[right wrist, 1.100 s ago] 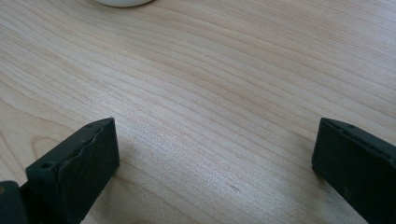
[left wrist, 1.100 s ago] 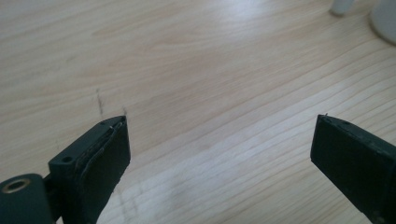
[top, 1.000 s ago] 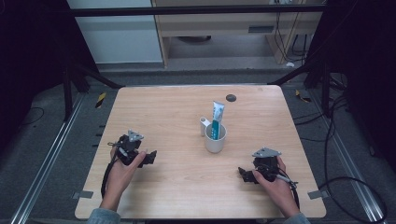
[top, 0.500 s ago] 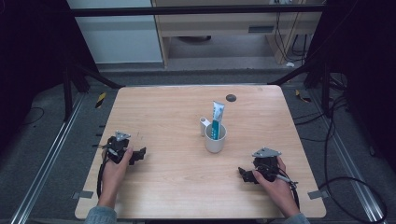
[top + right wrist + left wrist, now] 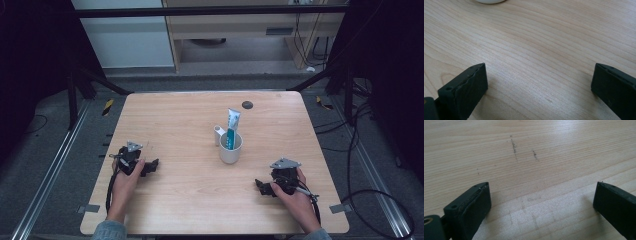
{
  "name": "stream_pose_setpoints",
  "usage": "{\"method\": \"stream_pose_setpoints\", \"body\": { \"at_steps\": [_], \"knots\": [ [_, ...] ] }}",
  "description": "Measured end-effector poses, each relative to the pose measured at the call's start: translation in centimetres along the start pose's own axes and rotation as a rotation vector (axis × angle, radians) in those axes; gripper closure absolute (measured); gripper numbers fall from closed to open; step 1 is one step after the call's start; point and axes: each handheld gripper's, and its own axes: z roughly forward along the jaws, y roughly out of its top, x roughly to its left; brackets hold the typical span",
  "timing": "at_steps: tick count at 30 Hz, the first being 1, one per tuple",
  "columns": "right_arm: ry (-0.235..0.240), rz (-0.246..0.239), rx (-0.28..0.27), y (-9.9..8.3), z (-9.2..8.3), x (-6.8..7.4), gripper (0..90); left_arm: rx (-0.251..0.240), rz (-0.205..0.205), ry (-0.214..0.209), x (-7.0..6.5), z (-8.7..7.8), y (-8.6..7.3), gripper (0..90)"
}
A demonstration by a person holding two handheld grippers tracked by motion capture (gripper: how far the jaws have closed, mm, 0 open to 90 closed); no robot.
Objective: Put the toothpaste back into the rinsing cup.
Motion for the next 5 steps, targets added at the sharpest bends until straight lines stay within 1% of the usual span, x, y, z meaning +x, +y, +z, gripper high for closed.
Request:
{"method": "stream_pose_setpoints", "body": {
  "at_steps": [5],
  "knots": [
    [0.0,0.0,0.0,0.0,0.0,0.0,0.8,0.004,-0.02,0.018,0.03,-0.1,-0.1,0.0]
  ]
}}
